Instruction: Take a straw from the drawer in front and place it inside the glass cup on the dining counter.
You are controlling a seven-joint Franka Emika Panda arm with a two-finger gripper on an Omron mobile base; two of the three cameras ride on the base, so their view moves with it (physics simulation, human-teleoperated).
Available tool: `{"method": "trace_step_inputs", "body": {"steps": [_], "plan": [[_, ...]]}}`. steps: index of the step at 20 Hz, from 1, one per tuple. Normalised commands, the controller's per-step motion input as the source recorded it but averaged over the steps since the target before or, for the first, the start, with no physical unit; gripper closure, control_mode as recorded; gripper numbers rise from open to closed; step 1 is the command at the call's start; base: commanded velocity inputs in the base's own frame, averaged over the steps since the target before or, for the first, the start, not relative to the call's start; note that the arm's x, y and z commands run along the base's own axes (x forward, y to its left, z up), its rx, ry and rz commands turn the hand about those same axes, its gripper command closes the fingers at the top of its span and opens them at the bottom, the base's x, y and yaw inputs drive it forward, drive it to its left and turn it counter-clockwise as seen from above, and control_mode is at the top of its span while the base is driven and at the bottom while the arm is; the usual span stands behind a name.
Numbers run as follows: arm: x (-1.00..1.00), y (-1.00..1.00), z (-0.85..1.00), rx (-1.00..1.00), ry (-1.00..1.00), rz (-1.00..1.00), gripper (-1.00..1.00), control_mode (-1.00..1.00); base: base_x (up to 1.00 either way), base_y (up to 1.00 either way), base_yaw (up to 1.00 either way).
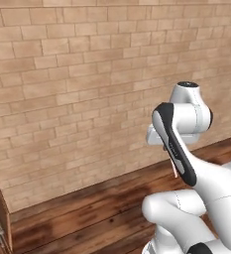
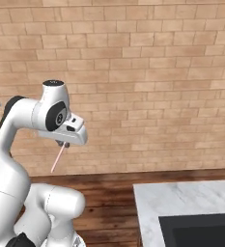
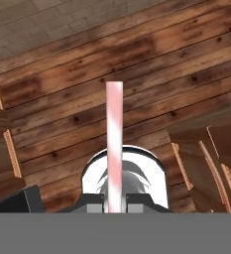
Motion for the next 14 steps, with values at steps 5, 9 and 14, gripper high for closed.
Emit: {"method": "trace_step_inputs", "body": {"steps": [5,9,14], "plan": [[0.00,0.00,0.00,0.00,0.00,0.00,1.00,1.00,0.19,0.29,-0.33],[0.00,0.00,0.00,0.00,0.00,0.00,1.00,1.00,0.29,0.30,-0.29],[0.00,0.00,0.00,0.00,0.00,0.00,1.00,1.00,0.39,0.24,-0.27]]}}
